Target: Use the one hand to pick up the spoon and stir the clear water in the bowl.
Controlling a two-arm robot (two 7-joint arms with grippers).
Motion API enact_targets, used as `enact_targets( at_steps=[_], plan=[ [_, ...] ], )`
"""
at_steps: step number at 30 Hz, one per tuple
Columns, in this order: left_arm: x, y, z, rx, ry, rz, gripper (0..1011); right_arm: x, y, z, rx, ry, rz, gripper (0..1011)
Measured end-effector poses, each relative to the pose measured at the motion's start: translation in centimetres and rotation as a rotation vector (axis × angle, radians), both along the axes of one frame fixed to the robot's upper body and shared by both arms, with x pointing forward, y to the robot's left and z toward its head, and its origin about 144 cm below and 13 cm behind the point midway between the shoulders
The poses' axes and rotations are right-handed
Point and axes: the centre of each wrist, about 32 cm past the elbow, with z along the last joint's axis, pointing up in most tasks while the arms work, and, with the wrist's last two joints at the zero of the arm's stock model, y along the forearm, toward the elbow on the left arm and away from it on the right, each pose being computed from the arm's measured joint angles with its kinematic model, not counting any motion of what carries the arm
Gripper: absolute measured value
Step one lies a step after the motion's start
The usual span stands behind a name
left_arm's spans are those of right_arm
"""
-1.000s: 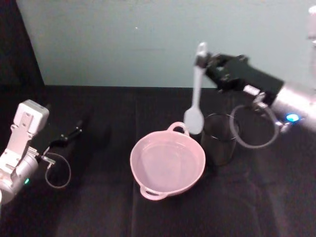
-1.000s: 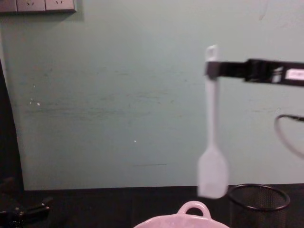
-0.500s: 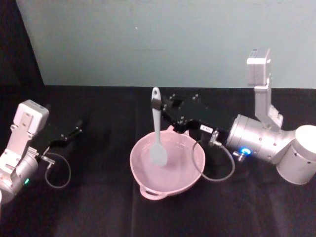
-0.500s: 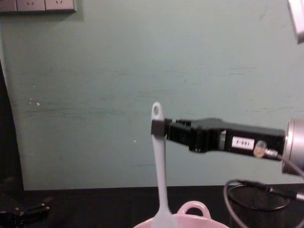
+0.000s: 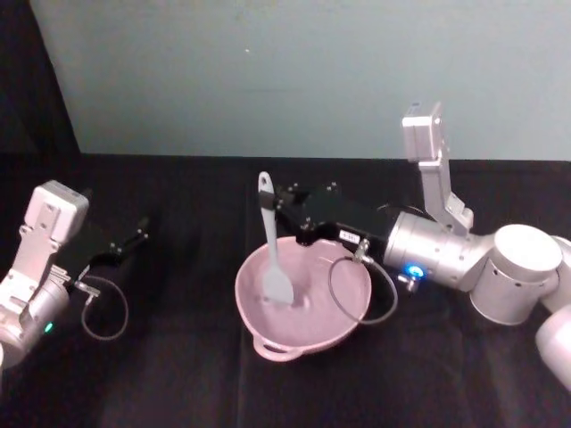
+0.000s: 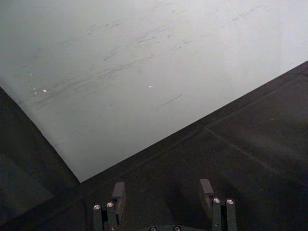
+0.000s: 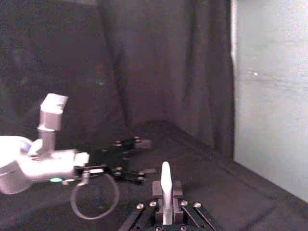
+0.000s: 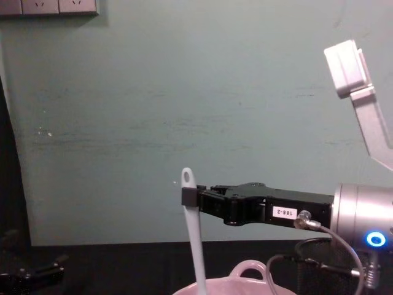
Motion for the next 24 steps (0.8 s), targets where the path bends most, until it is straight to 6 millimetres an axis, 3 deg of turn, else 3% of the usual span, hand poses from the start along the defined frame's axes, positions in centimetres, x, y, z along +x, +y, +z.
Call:
enact_targets(
  at_steps=[9,17,24],
  plan=[
    [0.0,0.0,0.0,0.000,0.000,0.000,1005,1.2,-2.1,0.3,0.015,-0.032,-0.089,117],
    [0.0,0.0,0.0,0.000,0.000,0.000,1005,-0.5,-4.3,0.5,0.002,-0.045,-0.111,117],
    [0.0,0.0,0.0,0.000,0.000,0.000,1005,-2.2,-4.1,0.3,-0.021,-0.031,-0.077,117]
  ],
)
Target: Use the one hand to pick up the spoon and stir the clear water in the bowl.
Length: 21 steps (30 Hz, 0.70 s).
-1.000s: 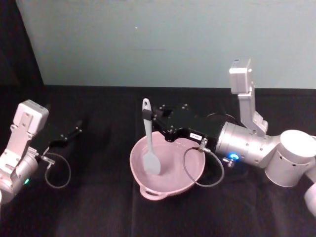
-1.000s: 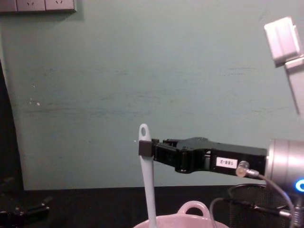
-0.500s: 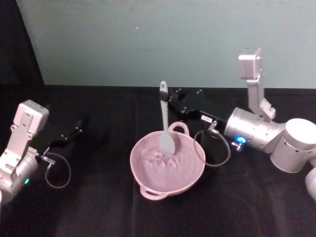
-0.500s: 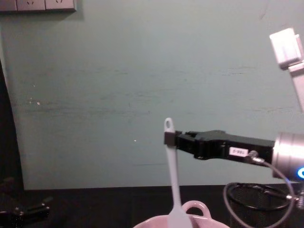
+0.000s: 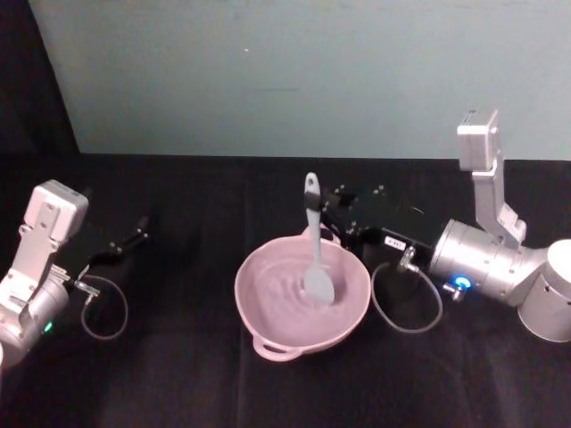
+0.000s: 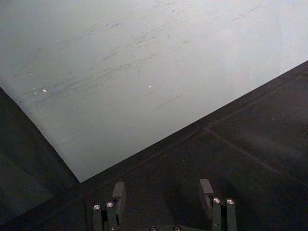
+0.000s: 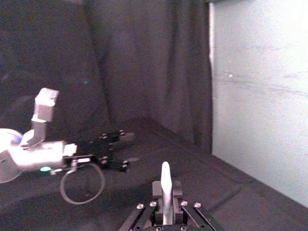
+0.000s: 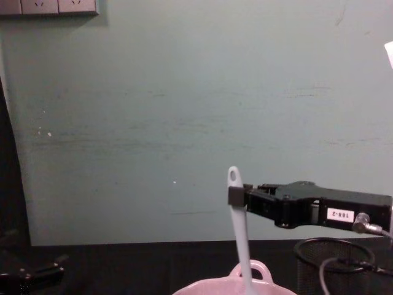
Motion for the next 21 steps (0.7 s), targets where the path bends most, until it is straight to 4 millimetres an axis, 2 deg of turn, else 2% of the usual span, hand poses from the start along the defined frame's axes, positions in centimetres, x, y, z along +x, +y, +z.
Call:
enact_targets(
  at_steps=[4,9,16,18,21],
  plan=[
    [0.0,0.0,0.0,0.000,0.000,0.000,1005,-1.0,1.0,0.0,0.002,-0.002,0.052,117],
    [0.0,0.0,0.0,0.000,0.000,0.000,1005,-1.2,2.3,0.1,0.019,-0.019,0.096,117],
    [0.0,0.0,0.0,0.000,0.000,0.000,1005,0.0,3.3,-0.1,0.038,-0.026,0.108,117],
    [0.0,0.0,0.0,0.000,0.000,0.000,1005,1.2,3.6,-0.3,0.050,-0.026,0.097,117],
    [0.0,0.0,0.0,0.000,0.000,0.000,1005,1.9,3.5,-0.5,0.054,-0.022,0.080,117]
  ],
)
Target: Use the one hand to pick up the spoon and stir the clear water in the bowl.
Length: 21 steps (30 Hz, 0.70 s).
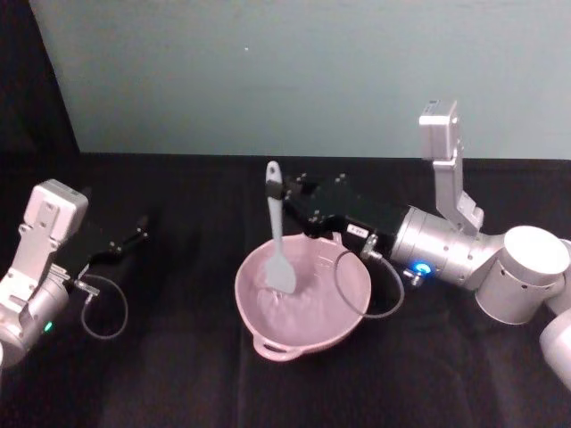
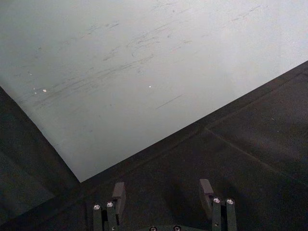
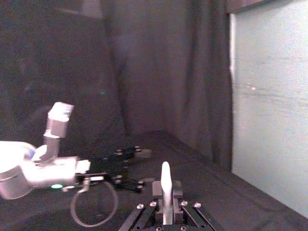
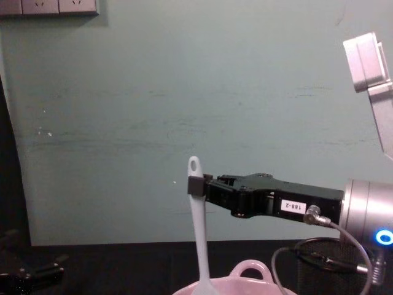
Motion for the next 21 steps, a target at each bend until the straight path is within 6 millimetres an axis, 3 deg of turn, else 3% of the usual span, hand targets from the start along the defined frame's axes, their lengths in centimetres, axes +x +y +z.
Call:
enact_targets(
  at_steps=[9,21],
  plan=[
    [0.0,0.0,0.0,0.000,0.000,0.000,1005,1.4,-2.2,0.3,-0.005,-0.002,-0.100,117],
    [0.0,0.0,0.0,0.000,0.000,0.000,1005,-0.7,-4.5,1.3,-0.049,-0.009,-0.128,117]
  ],
)
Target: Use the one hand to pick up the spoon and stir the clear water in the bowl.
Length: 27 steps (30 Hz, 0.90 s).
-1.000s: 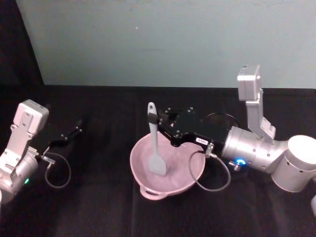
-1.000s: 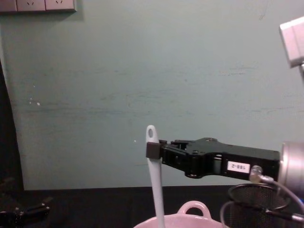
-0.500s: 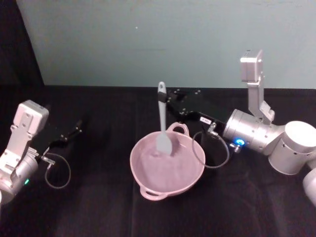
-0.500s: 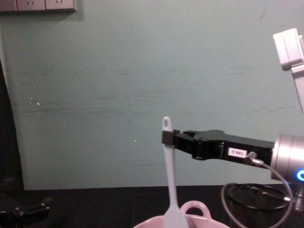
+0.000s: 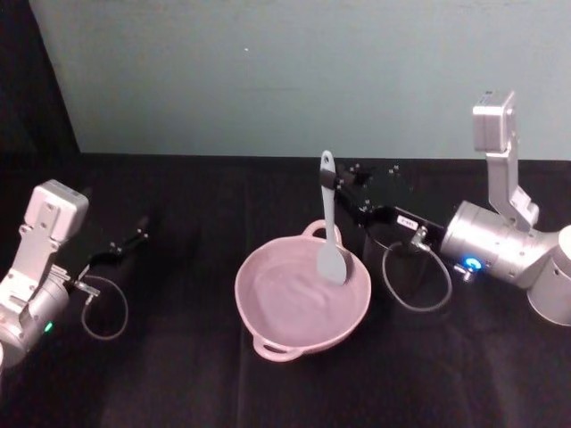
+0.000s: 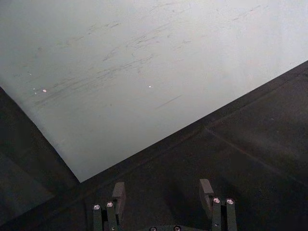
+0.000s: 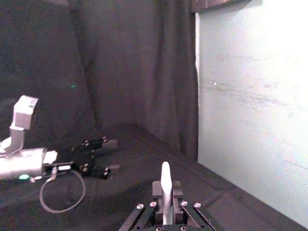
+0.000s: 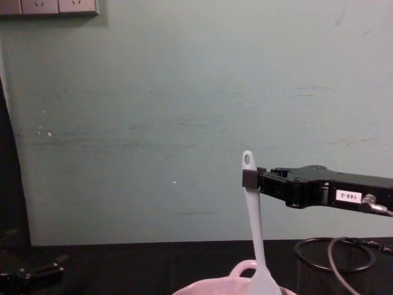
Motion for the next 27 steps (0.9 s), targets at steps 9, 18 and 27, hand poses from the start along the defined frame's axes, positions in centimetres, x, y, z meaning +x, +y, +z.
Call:
enact_targets(
  at_steps=[9,18,27],
  plan=[
    [0.0,0.0,0.0,0.000,0.000,0.000,1005,-1.6,1.3,0.4,-0.019,0.014,0.088,117],
    [0.0,0.0,0.0,0.000,0.000,0.000,1005,-1.3,4.1,0.1,0.018,0.031,0.173,117],
    [0.0,0.0,0.0,0.000,0.000,0.000,1005,1.2,4.8,-0.4,0.044,0.037,0.139,117]
  ],
)
